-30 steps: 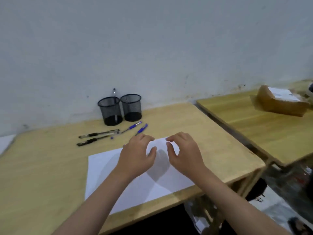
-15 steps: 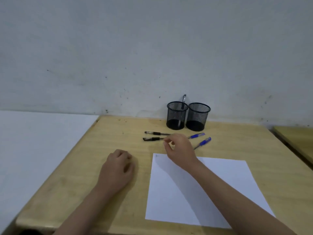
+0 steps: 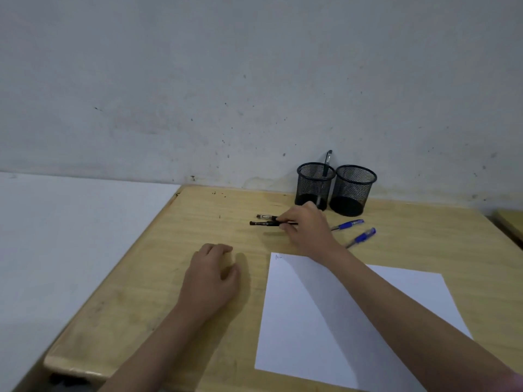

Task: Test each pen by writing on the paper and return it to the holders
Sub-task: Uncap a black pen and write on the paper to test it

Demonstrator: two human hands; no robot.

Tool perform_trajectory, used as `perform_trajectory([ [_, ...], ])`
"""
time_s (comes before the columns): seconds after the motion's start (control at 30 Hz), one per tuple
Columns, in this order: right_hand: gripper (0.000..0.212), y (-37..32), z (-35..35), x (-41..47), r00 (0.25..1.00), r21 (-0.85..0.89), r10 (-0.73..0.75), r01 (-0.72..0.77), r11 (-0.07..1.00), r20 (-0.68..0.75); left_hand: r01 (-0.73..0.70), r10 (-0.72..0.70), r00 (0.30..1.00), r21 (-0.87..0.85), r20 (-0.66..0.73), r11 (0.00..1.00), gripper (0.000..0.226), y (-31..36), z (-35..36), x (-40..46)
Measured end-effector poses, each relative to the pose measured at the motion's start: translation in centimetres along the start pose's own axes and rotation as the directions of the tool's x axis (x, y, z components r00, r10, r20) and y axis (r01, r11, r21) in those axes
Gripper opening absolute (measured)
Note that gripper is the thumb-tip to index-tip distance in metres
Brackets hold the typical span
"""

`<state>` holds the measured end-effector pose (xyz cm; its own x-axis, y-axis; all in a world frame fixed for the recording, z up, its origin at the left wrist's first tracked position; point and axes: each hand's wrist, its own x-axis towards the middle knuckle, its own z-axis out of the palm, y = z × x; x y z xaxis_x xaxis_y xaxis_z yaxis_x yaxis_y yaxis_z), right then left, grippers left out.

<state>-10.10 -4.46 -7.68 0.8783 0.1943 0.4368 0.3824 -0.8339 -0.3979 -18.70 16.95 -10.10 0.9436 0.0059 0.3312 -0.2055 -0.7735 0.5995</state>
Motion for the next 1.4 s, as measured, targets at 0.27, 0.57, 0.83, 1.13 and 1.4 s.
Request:
perform_trajectory([
  [0.27, 0.016, -1.3, -3.9, -2.4, 0.974, 0.11, -0.19, 0.204, 0.973, -0.126, -0.194, 0.161, 0.971, -0.197, -0.176, 0.961, 0.035, 5.5, -0.2, 1.8],
  [0.57, 0.014, -1.6, -5.4, -6.1, 0.724, 0.104, 0.017, 0.075, 0.992, -0.69, -0.043, -0.049, 0.986, -0.519, -0.162, 0.854, 0.016, 9.4, 0.3, 2.0],
  [0.83, 0.014, -3.8, -5.3, -7.0, 0.825, 0.865, 0.545, -0.16, 0.476, -0.147, -0.013, -0.011, 0.999, -0.693, -0.03, 0.72, 0.027, 12.1, 0.5, 1.3],
  [1.13, 0.021, -5.2, -5.6, -8.1, 0.785, 0.787, 0.484, 0.007, 0.617, -0.387, -0.001, 0.032, 0.999, -0.681, 0.032, 0.732, 0.019, 12.2, 0.4, 1.8],
  [1.4, 0.02, -4.7, -5.4, -7.0, 0.71, 0.884, 0.628, -0.016, 0.468, -0.319, -0.059, 0.088, 0.996, -0.643, 0.014, 0.763, 0.016, 13.2, 0.0, 1.9],
])
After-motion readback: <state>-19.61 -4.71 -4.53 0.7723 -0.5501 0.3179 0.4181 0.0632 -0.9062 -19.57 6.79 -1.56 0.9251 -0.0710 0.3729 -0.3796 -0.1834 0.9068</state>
